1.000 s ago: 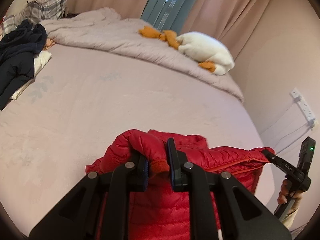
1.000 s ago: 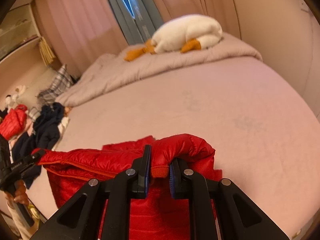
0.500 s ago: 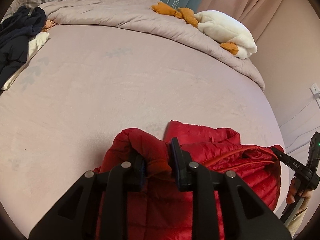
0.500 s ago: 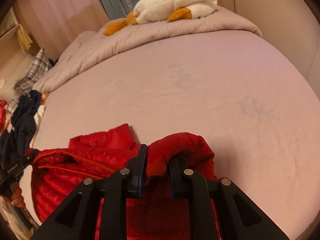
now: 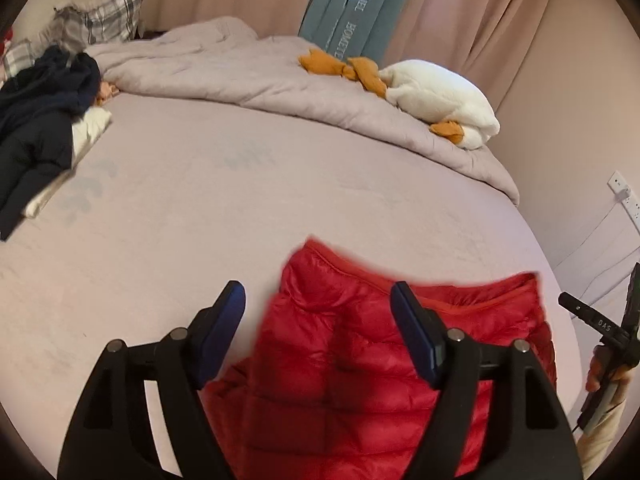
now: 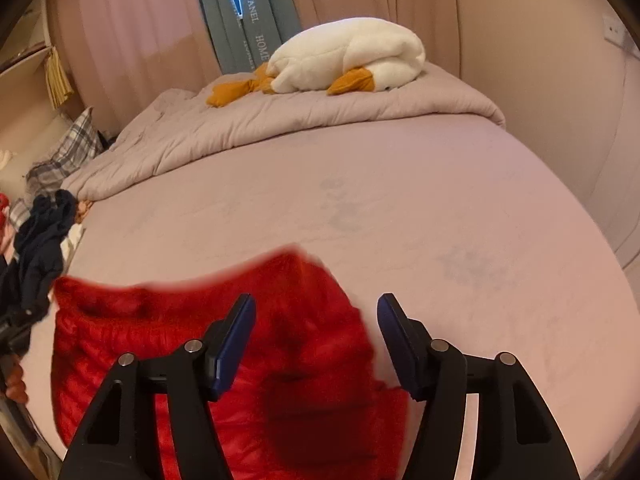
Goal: Fold large clothes
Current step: 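Lay the hem down on the jacket and open both grippers, then close both grippers on the folded edge of the jacket, then smooth the folded edge down and open both grippers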
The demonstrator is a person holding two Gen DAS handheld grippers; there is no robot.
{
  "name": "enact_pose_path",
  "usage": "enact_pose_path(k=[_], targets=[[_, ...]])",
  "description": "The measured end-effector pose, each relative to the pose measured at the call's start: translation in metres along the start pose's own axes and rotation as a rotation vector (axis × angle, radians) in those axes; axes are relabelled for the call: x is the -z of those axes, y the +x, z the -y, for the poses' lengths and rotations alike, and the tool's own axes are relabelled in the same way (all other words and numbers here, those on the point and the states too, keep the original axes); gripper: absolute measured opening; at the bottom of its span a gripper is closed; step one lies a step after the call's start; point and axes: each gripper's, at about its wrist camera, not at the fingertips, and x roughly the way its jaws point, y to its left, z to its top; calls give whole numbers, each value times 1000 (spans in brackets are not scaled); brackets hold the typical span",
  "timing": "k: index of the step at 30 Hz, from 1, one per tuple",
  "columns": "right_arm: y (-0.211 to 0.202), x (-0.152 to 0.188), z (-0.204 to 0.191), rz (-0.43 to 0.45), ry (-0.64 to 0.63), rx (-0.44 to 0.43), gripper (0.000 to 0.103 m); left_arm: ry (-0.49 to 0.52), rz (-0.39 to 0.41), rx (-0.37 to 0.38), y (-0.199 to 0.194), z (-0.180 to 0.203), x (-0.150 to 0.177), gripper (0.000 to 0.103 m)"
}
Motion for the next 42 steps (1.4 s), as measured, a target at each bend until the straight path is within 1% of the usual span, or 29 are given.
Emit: enact_pose_path(k=[4, 6, 9, 10, 11, 12, 14, 15, 16, 17, 18, 19, 20, 22, 24, 26, 27, 30, 32, 36, 39, 41, 42], targets=[[14, -2, 7, -52, -29, -3, 65, -41, -61, 28, 18, -17, -4, 75], [25, -1, 6, -85, -50, -26, 67, -43, -93, 33, 28, -22, -3, 74], [46, 0, 3, -145, -65, -46, 67, -37, -138, 34, 47, -24, -1, 73], [54, 0, 3, -159, -69, -50, 67, -29, -151, 36, 55, -24, 0, 71], [61, 0, 2, -171, -73, -52, 67, -25, -163, 39, 59, -24, 3, 63], [68, 0, 1, -184, -77, -56, 67, -24, -178, 43, 65, -25, 4, 59], [78, 1, 0, -205, -77, -65, 67, -29, -217, 51, 75, -27, 10, 30], [87, 2, 0, -220, -75, -78, 63, -25, -229, 54, 78, -27, 12, 24], [92, 2, -1, -223, -72, -82, 57, -22, -228, 39, 80, -26, 13, 14], [95, 2, -1, -226, -68, -93, 34, -18, -217, 19, 79, -25, 14, 12], [97, 2, -1, -229, -68, -90, 10, -8, -201, 4, 76, -24, 15, 11], [96, 3, -4, -226, -75, -78, 8, -3, -167, -11, 70, -22, 14, 10], [93, 2, -6, -193, -86, -61, 8, -8, -139, -17, 65, -21, 12, 10], [79, -4, -9, -137, -75, -64, 6, -21, -105, -30, 57, -22, 6, 10], [70, -11, -10, -95, -50, -60, 4, -25, -93, -35, 56, -24, 1, 10], [70, -17, -11, -68, -44, -39, 4, -27, -105, -45, 64, -26, -2, 10], [73, -18, -11, -70, -41, -25, 4, -27, -117, -53, 69, -26, -2, 10], [93, -14, -13, -113, -36, 20, 4, -13, -157, -94, 84, -30, 5, 11], [109, -8, -13, -153, -37, 40, 3, -22, -184, -94, 93, -32, 10, 11], [124, 3, 2, -213, -14, 31, 3, -61, -232, -81, 105, -41, 17, 13], [123, 8, 7, -223, -8, 28, 3, -73, -244, -79, 103, -41, 18, 19], [121, 7, 6, -222, -19, 36, 3, -74, -226, -94, 95, -40, 18, 30], [117, 7, 6, -212, -21, 54, 4, -72, -210, -103, 87, -38, 18, 31]])
